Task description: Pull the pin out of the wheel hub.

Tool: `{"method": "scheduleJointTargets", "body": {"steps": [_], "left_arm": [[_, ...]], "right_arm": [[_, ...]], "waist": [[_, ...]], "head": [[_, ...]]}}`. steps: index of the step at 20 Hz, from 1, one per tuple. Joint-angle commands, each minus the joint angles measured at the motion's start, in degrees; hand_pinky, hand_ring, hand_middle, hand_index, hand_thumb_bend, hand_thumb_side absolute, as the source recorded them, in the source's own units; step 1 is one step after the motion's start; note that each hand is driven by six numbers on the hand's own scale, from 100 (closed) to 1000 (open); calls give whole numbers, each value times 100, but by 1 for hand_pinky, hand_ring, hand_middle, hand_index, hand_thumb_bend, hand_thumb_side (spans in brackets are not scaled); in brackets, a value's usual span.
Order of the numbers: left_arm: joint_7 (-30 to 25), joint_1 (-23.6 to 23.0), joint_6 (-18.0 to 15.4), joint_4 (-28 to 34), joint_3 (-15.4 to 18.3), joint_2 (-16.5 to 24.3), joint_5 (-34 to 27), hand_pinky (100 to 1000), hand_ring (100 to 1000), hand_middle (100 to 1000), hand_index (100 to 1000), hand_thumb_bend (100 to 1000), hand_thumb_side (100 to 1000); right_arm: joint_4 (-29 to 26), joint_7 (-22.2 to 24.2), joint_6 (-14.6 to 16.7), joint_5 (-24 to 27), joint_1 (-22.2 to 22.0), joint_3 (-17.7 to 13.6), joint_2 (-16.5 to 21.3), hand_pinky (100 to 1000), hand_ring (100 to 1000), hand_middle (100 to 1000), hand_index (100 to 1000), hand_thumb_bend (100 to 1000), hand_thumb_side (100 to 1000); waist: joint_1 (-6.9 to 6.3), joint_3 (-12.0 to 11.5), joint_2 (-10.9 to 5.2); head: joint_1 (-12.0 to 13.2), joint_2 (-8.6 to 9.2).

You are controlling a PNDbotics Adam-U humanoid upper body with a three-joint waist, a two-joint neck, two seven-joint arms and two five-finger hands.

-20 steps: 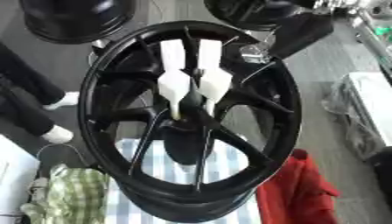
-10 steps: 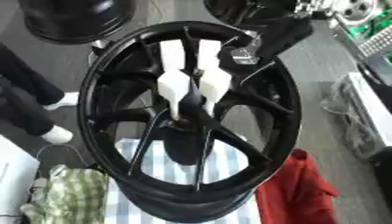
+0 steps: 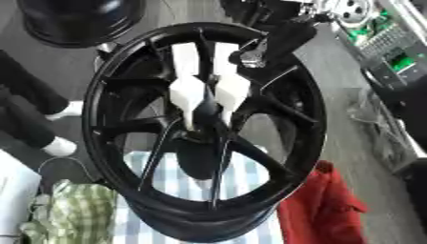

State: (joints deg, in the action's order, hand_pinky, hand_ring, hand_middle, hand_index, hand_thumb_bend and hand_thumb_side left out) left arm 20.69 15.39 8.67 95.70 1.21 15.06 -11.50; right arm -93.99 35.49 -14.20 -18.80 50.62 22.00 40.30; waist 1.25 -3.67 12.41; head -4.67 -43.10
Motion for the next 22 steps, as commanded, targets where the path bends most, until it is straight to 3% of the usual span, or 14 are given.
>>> {"method": "scheduleJointTargets", "body": {"steps": [1, 22], "left_arm": [[-21, 38, -2, 111, 4, 71, 6, 729, 719, 672, 732, 231, 783], [-55, 56, 5, 125, 5, 77, -16, 730, 722, 673, 732, 224, 790]], "right_arm": [[134, 70, 25, -139, 165, -19, -17, 866, 806, 796, 864, 394, 337], [729, -86, 198, -588, 277, -29, -326, 869, 823, 810, 865, 399, 319]], "waist": [[-12, -8, -67], [12, -40, 22]], "head": [[-26, 86], [27, 128]]}}
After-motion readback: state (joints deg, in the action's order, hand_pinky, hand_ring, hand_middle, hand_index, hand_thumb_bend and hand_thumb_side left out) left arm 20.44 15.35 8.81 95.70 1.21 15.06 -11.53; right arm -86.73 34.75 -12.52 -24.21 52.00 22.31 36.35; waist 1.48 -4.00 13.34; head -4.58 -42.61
